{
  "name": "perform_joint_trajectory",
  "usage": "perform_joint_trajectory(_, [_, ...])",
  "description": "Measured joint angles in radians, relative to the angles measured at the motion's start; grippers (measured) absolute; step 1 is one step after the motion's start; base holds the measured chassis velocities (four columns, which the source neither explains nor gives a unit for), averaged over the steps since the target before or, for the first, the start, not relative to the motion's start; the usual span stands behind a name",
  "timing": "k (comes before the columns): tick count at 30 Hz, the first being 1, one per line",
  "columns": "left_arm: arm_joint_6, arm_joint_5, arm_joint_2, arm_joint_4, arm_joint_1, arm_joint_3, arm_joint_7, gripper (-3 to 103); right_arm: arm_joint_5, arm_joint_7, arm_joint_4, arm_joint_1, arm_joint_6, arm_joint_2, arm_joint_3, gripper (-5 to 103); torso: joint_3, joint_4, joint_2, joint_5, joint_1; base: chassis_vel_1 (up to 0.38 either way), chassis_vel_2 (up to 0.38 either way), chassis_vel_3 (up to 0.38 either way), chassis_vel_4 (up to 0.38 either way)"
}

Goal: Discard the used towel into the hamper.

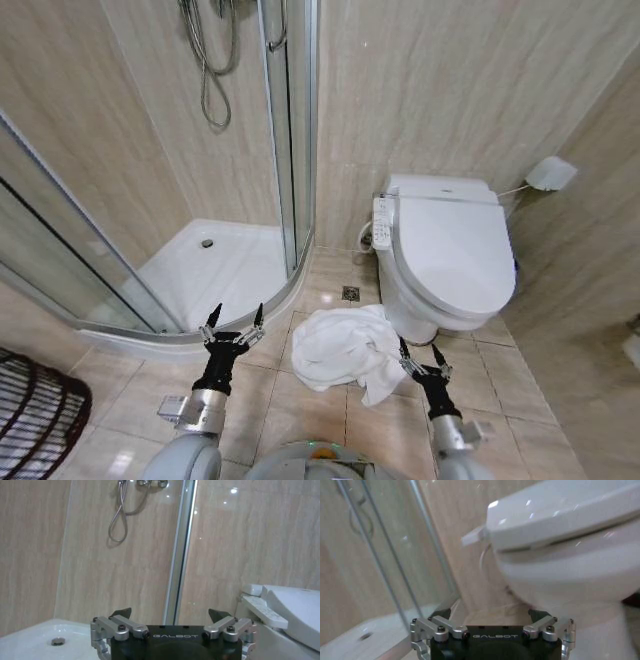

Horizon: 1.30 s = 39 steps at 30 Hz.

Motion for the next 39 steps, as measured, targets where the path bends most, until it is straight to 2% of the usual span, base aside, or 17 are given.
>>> perform_joint_trajectory(2, [0.0,0.0,0.0,0.0,0.0,0.0,0.0,100,-0.009,-0.025,-0.04,0.044,-0.042,-0.014,-0.01,100,0.0,0.0,0.0,0.0002,0.0,0.0,0.0,0.0,0.0])
perform_joint_trajectory(6, [0.0,0.0,0.0,0.0,0.0,0.0,0.0,100,-0.04,-0.028,-0.09,0.102,-0.08,-0.034,-0.033,100,0.001,0.0,0.0,0.0001,0.0,0.0,0.0,0.0,0.0])
perform_joint_trajectory(9, [0.0,0.0,0.0,0.0,0.0,0.0,0.0,100,-0.093,-0.001,-0.177,0.193,-0.138,-0.082,-0.089,100,0.001,0.0001,0.001,0.0,0.0,0.0,0.0,0.0,0.0])
perform_joint_trajectory(12, [0.0,0.0,0.0,0.0,0.0,0.0,0.0,100,-0.147,0.036,-0.264,0.267,-0.163,-0.114,-0.139,100,0.001,0.0001,0.001,0.0,0.001,0.0,0.0,0.0,0.0])
perform_joint_trajectory(22, [0.0,0.0,0.0,0.0,0.0,0.0,0.0,100,-0.234,0.079,-0.471,0.423,-0.18,-0.165,-0.264,100,0.001,0.0001,0.001,0.0,0.001,0.0,0.0,0.0,0.0])
perform_joint_trajectory(27, [0.0,0.0,0.0,0.0,0.0,0.0,0.0,100,-0.26,0.14,-0.602,0.53,-0.194,-0.172,-0.331,100,0.001,0.0002,0.002,0.0001,0.001,0.0,0.0,0.0,0.0])
perform_joint_trajectory(32, [0.0,0.0,0.0,0.0,0.0,0.0,0.0,100,-0.277,0.177,-0.698,0.597,-0.194,-0.177,-0.341,100,0.002,0.0002,0.002,0.0,0.001,0.0,0.0,0.0,0.0])
perform_joint_trajectory(39, [0.0,0.0,0.0,0.0,0.0,0.0,0.0,100,-0.275,0.174,-0.825,0.651,-0.188,-0.192,-0.335,100,0.002,0.0,0.002,0.0001,0.001,0.0,0.0,0.0,0.0])
